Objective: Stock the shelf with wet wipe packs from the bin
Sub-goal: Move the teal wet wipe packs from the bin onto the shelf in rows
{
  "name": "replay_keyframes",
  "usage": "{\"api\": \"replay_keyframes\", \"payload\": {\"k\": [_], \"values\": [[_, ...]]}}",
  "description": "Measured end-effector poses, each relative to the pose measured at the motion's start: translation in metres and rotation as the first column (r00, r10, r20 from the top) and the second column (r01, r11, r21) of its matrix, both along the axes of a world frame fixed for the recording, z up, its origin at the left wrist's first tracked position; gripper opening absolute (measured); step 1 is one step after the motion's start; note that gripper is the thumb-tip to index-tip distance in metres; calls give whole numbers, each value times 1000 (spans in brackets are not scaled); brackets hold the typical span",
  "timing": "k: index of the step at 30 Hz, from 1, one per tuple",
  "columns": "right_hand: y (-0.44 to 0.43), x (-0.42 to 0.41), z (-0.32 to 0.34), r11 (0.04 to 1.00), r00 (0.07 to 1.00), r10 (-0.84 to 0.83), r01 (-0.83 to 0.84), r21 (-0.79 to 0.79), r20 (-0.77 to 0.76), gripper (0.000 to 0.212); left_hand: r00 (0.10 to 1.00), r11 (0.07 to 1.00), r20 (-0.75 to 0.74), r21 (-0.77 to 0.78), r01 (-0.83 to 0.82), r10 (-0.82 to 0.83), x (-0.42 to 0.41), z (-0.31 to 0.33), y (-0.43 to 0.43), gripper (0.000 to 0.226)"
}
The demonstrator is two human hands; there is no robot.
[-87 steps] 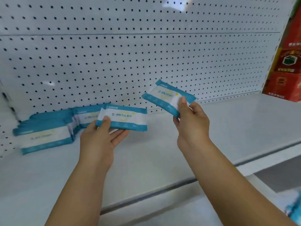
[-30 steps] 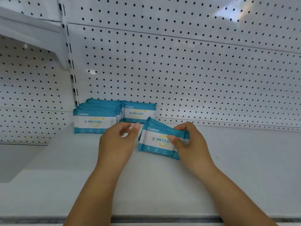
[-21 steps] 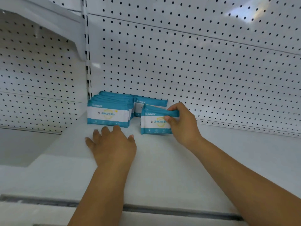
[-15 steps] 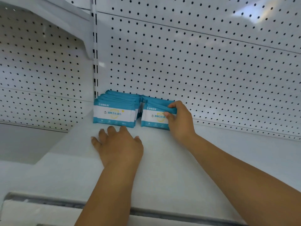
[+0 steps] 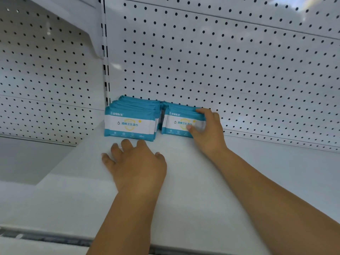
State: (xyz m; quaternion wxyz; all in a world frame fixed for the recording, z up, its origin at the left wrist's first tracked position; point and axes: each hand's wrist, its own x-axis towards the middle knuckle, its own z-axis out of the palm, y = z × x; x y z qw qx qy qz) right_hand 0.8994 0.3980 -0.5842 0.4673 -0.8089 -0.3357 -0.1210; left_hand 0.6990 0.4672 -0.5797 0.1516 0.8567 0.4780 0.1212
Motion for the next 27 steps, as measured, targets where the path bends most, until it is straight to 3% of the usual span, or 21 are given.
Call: {"api": "replay_keyframes", "payload": {"k": [7, 12, 21, 27], "values": [[17, -4, 2, 999, 1000, 5, -6, 51, 22, 48, 1000, 1000, 22, 9, -3, 3, -2, -2, 1, 56], [10, -4, 1, 995, 1000, 6, -5, 95, -11, 63, 1000, 1000, 11, 5, 2, -2, -1, -3, 1, 57], [11, 0, 3, 986, 995, -11, 26, 162, -94, 44, 1000, 1000, 16, 4, -1, 1, 0, -2, 0, 56], [1, -2, 5, 989, 991, 32, -12, 150, -133, 50, 1000, 1000, -13, -2, -8, 8, 4, -2, 2, 54]]}}
